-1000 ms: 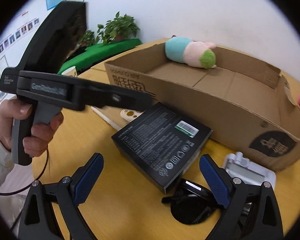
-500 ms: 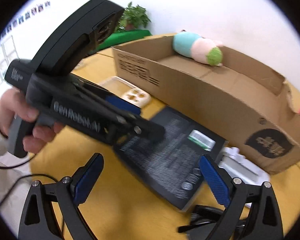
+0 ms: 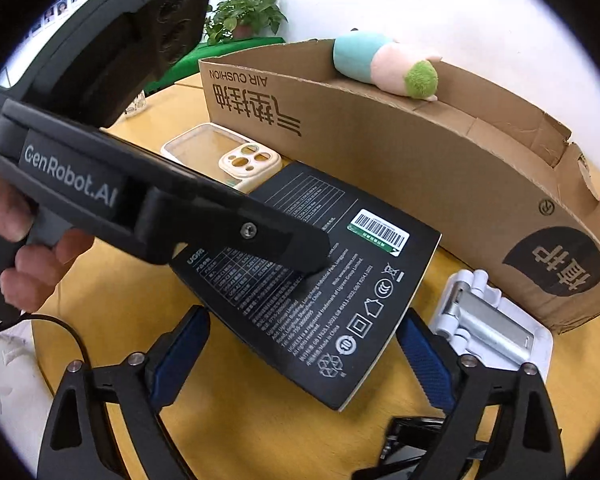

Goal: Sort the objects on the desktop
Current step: 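Grasp the black product box with the left gripper, then carry the black box with the left gripper and lower it into the cardboard box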

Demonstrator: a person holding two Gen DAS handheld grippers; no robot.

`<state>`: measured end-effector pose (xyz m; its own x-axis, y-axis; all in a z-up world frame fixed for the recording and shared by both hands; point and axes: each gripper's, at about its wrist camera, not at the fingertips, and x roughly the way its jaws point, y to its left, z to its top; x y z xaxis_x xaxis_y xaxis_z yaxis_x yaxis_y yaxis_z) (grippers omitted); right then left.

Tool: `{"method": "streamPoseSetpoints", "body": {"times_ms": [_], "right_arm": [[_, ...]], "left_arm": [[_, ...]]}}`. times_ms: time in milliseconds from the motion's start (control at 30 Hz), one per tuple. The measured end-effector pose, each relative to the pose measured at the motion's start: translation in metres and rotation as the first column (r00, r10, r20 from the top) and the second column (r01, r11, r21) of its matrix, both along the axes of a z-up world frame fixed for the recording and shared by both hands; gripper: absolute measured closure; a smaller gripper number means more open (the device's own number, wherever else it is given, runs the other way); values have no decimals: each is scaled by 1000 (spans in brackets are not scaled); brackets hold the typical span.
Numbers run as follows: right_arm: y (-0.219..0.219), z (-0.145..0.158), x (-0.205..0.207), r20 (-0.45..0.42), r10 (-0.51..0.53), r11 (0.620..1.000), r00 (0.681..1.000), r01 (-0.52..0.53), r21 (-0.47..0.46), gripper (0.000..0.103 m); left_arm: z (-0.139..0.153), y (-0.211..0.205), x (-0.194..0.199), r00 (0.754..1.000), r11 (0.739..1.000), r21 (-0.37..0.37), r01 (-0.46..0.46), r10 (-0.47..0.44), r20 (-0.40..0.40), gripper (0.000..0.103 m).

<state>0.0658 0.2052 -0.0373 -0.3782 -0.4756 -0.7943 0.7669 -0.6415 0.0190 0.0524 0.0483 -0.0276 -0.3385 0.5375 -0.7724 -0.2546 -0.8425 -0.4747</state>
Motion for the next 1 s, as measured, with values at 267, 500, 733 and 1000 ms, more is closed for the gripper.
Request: {"method": "streamPoseSetpoints", "body": {"times_ms": [267, 500, 733, 1000], "right_arm": [[0, 43, 2, -89, -37, 994, 995, 27, -106, 16], [3, 121, -24, -295, -73, 990, 953, 34, -134, 16], [12, 208, -86, -464, -104, 986, 880, 30, -163, 16], [19, 247, -178, -450, -94, 984, 888, 15, -175, 16]], "left_arm": [[62, -14, 0, 984, 999, 2, -45, 45, -173, 45], [153, -5, -39, 925, 1000, 20, -17, 23, -380, 45], [239, 8, -109, 844, 1000, 23, 7, 6, -537, 45], [264, 10, -214, 861, 1000, 24, 7, 6, -509, 45]]}}
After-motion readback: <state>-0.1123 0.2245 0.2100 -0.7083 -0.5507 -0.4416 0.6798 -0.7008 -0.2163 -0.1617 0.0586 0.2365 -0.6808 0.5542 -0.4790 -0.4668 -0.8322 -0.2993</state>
